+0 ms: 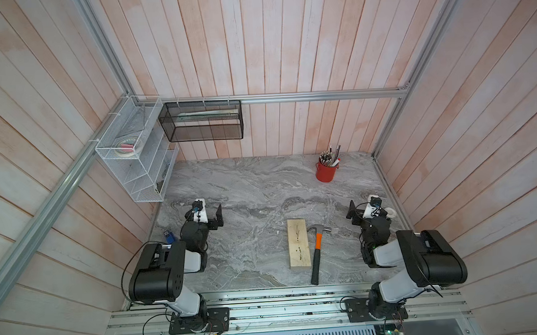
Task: Use a claw hammer to pull out a nail
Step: Adjust the mounting plate at the center of the board.
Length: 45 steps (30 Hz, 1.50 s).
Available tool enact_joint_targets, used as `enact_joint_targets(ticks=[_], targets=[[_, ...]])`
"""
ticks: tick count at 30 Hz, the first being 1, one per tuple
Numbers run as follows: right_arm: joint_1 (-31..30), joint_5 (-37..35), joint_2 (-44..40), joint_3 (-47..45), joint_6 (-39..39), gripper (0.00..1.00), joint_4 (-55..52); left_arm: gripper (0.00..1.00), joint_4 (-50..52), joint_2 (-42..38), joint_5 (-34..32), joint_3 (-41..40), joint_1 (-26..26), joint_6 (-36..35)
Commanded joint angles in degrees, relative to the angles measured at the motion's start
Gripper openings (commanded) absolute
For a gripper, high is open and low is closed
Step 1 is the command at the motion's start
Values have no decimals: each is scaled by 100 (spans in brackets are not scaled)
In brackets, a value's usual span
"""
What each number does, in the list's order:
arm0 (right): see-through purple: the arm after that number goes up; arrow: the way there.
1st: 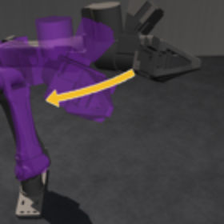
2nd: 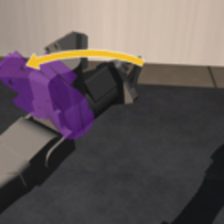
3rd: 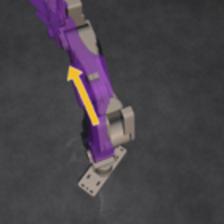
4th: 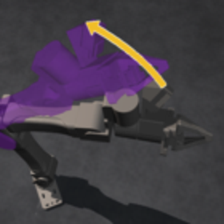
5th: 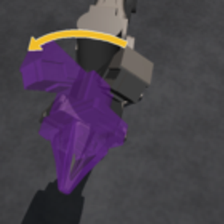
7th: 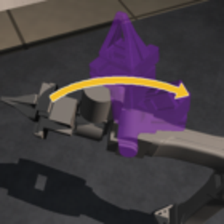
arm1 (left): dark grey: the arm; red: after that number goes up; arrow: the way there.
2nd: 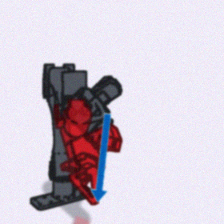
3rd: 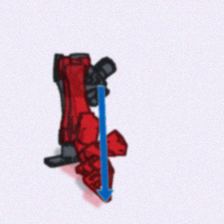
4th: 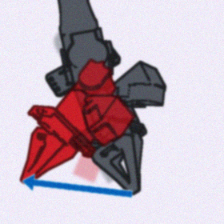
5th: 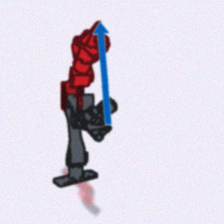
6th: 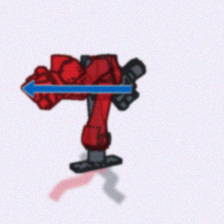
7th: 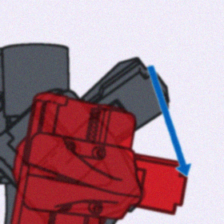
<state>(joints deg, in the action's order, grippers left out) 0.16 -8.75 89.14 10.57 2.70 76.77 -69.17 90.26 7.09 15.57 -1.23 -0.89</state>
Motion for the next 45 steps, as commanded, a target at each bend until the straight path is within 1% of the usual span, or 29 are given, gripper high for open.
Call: enact_joint_targets(ticks=[1, 21, 23, 25, 27, 28, 29, 30, 31, 32, 33, 34, 35, 36, 37, 38, 39, 40, 41, 42, 43, 44, 45], targets=[[28, -83, 64, 85, -68, 98, 167, 100, 26, -63, 51, -88, -42, -57], [28, -58, 61, 95, -68, 98, 163, 100, 28, -76, 47, -80, -37, -41], [28, -35, 55, 92, -84, 98, 178, 100, 110, -142, -163, -59, -35, 16], [-49, -109, -202, 199, -155, 98, -176, 100, 476, -542, -141, -56, -29, -6], [-249, -274, -794, 508, -344, 98, -1163, 100, 1170, -1149, -196, 48, 14, -33], [-314, -245, -1107, 692, -453, 98, -1739, 100, 1473, -1449, -200, 129, 54, -66], [-354, -192, -1430, 836, -437, 98, -2080, 100, 1596, -1702, -208, 165, 70, 32], [-359, -146, -1705, 875, -246, 98, -2175, 100, 1585, -1899, -242, 161, 71, 322], [-361, -130, -1995, 865, 156, 98, -2188, 100, 1573, -2101, -407, 136, 71, 1013], [-359, -414, -2272, 811, 955, 98, -2310, 100, 1771, -2255, -876, 108, 65, 2193], [-342, -728, -2482, 751, 1804, 98, -2588, 100, 2588, -2421, -1224, 183, 19, 3471], [-211, -703, -2644, 648, 2617, 98, -2807, 100, 3566, -2510, -1009, 406, -111, 4584], [66, 100, -2680, 539, 2905, 98, -2683, 100, 3421, -2357, -107, 507, -306, 4351], [346, 1199, -2598, 481, 3030, 98, -2445, 100, 3305, -2118, 849, 647, -377, 4044], [471, 1904, -2482, 567, 3082, 98, -2498, 100, 3560, -1868, 1202, 836, -384, 4291], [418, 2374, -2400, 711, 2934, 98, -2797, 100, 3725, -1700, 1472, 959, -388, 4553], [177, 2549, -2318, 880, 2737, 98, -3191, 100, 3423, -1502, 2063, 972, -342, 4606], [-182, 2436, -2281, 1035, 2467, 98, -3645, 100, 2875, -1336, 2658, 882, -245, 4596], [-606, 2053, -2263, 1180, 2255, 98, -4163, 100, 2560, -1251, 2953, 816, -135, 4636], [-1131, 1472, -2240, 1367, 2061, 98, -4720, 100, 2458, -1203, 3042, 761, 44, 4656], [-1603, 941, -2207, 1502, 1988, 98, -5127, 100, 2656, -1224, 2943, 769, 247, 4554], [-1953, 725, -2157, 1560, 1929, 98, -5387, 100, 2950, -1274, 2771, 822, 503, 4360], [-2239, 595, -2102, 1617, 1904, 92, -5639, 100, 3334, -1358, 2518, 882, 815, 4095]])
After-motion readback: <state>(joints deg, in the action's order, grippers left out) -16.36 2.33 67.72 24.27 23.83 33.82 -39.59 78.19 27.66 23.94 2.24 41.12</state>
